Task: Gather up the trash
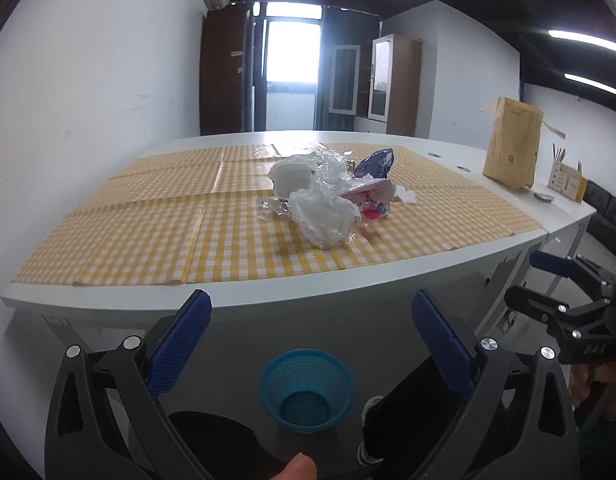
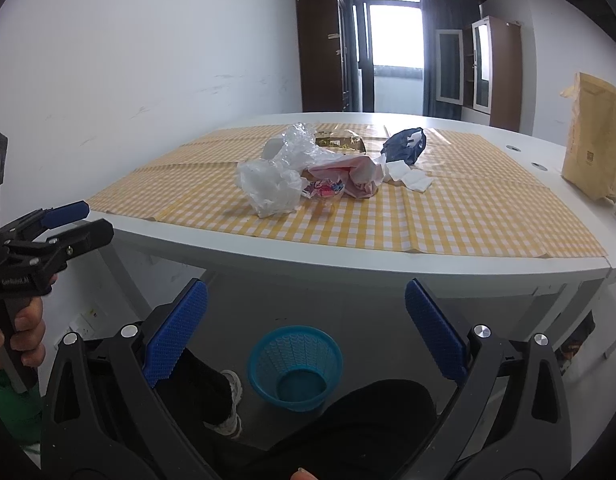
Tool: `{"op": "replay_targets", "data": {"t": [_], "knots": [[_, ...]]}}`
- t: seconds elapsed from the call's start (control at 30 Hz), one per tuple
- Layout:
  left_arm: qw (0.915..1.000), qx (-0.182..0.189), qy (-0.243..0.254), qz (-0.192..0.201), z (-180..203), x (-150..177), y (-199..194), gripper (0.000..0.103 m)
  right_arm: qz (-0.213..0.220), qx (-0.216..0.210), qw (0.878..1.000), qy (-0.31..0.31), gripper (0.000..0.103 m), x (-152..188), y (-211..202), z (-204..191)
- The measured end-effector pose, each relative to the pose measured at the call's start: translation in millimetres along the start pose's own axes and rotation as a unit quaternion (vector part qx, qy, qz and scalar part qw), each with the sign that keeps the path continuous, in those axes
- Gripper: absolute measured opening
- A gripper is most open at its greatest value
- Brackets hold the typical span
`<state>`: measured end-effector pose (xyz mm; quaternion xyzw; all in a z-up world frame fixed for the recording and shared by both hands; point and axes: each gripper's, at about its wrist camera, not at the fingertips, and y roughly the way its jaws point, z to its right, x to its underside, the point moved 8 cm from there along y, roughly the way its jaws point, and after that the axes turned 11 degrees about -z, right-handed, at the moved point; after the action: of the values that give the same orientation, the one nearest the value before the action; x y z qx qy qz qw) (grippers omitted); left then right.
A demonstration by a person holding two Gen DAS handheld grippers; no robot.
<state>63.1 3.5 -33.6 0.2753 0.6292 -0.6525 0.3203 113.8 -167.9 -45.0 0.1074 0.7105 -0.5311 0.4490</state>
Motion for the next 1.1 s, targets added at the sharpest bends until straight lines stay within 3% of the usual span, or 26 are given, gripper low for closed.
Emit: {"op": "replay_targets", "data": {"t": [0.1,0.67,1.1], "knots": [[0.9997,0.011,-0.02,-0.004,-5.7,0.6,1.0,0.097,0.002,0.001,1.0,0.001,0.094,0.0,-1.8,0.4],[0.9993,0.035,-0.015,0.006,-0.9,-1.8,0.0,0.097,-0.004,-0.01,1.0,0.006,0.094,0.1,0.6,2.7],[0.9993,0.025,-0.026,0.006,-4.6,-2.9,2.8,0.097,-0.014,-0.018,1.0,0.013,0.094,4.1,6.8,7.8]]}}
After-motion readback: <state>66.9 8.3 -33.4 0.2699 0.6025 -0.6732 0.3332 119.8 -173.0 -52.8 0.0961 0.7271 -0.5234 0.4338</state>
